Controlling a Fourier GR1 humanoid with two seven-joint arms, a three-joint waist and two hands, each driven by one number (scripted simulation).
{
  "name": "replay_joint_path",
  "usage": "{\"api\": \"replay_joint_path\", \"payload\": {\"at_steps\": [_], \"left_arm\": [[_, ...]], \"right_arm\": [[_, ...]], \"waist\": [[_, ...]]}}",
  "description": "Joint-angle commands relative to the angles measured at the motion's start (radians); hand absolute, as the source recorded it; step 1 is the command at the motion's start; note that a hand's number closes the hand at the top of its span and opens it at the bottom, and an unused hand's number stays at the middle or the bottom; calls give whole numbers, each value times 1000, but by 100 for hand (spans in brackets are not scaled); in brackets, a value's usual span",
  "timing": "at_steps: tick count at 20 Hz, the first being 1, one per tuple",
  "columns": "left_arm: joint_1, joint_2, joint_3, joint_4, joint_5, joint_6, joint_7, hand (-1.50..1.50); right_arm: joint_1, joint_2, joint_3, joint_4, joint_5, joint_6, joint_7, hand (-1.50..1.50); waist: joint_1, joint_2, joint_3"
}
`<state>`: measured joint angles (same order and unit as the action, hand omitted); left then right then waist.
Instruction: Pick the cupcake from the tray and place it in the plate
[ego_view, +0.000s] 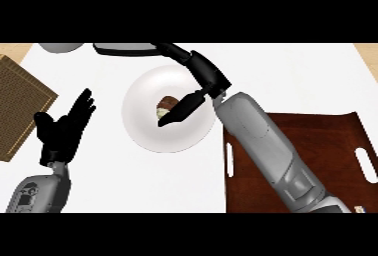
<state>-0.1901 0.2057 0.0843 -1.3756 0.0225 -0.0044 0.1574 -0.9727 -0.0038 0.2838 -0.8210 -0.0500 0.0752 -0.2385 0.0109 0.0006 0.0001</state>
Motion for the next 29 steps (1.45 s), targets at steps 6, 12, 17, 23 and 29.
{"api": "replay_joint_path", "payload": {"at_steps": [6,12,17,23,29], "left_arm": [[16,17,23,-83,42,-37,74,0],[19,-4,5,-100,-10,6,83,0],[-12,-34,-8,-65,-26,19,49,0],[-76,-17,33,58,-10,-7,-12,0],[-9,7,33,-8,-4,-42,-2,0]], "right_arm": [[27,-56,-104,104,-46,214,-96,-150],[-51,-96,-173,193,-18,251,-130,-150],[-81,-159,-218,304,5,312,-220,-150],[-102,-201,-226,420,69,320,-334,-150],[-168,-188,-223,527,136,266,-333,-150]], "waist": [[2,2,0],[2,2,0],[8,5,0],[8,10,0],[22,12,0]]}}
